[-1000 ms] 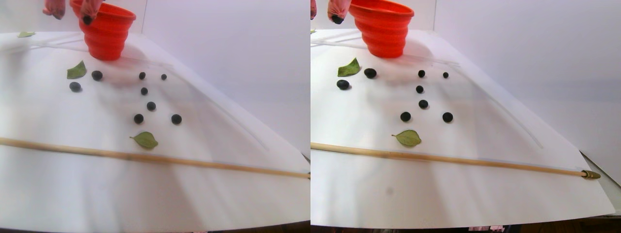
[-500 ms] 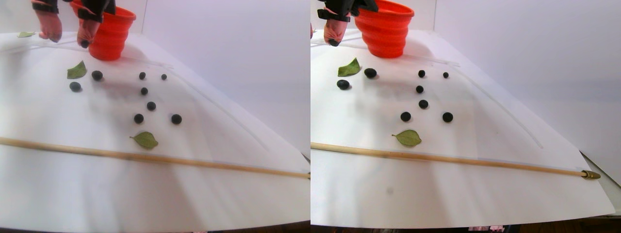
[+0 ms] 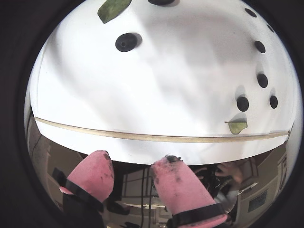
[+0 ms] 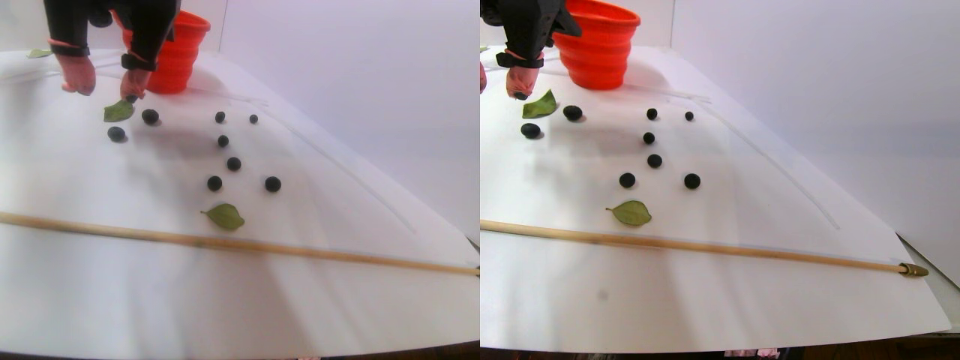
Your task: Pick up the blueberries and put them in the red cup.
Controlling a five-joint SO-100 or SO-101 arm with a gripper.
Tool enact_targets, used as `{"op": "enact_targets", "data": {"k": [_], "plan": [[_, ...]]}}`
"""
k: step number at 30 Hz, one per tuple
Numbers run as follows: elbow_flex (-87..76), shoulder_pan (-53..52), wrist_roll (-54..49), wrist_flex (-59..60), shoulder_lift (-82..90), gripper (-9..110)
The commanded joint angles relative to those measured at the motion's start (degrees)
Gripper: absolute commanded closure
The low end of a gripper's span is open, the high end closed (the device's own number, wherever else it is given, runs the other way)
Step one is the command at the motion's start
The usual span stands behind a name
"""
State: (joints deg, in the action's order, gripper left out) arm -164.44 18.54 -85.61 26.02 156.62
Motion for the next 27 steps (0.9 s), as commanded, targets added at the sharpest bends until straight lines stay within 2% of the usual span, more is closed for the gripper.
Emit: {"op": "enact_targets", "data": {"k": [1,27], "plan": [[-0.79,-0.62,-0.88,-4.31,0.00,86],[-1.67,0.18,-5.71,-35.07,-23.82,85]]}}
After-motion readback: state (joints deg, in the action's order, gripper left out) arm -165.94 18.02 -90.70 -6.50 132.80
